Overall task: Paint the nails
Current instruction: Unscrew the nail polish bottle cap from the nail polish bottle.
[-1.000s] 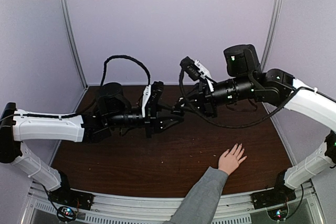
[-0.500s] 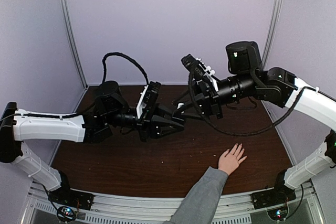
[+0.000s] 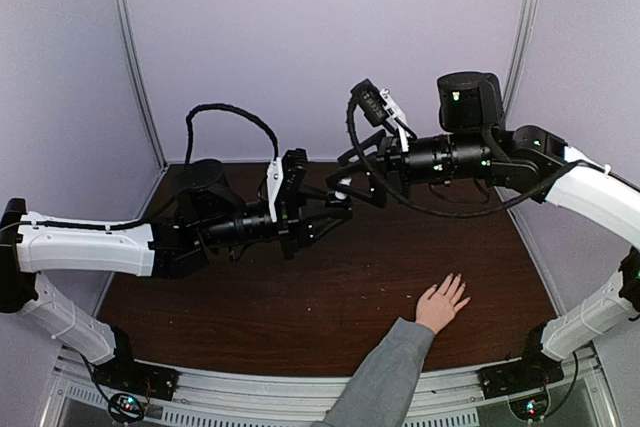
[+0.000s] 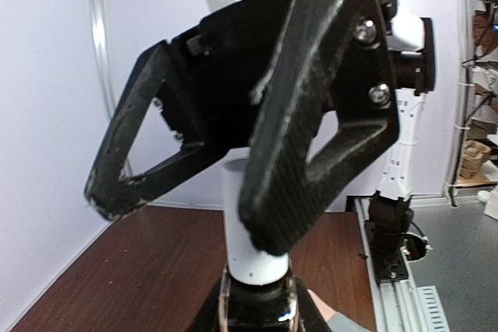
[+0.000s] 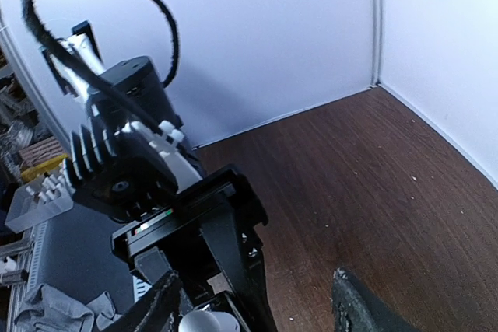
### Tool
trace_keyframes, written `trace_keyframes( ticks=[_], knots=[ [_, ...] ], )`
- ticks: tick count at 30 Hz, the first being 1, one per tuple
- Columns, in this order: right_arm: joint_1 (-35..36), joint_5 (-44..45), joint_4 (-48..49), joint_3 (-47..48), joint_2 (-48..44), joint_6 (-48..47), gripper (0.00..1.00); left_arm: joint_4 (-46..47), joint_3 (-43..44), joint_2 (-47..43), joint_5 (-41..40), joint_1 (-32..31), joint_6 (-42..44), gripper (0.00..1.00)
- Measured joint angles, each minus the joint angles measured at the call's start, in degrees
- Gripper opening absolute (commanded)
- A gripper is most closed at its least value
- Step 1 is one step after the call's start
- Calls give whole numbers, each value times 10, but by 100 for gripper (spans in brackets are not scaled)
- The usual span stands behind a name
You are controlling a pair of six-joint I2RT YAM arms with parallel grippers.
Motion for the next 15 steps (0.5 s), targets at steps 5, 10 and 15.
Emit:
trace_keyframes(
  ticks=[5, 10, 15],
  knots=[
    [-1, 82, 3, 0, 0, 50, 63, -18, -1, 4, -106, 0, 26, 0],
    [-2, 147, 3, 0, 3, 89, 60, -28, -2, 18, -174, 0, 47, 0],
    [-2, 175, 2, 0, 20, 118, 57, -35, -3, 24, -208, 0, 57, 0]
  ],
)
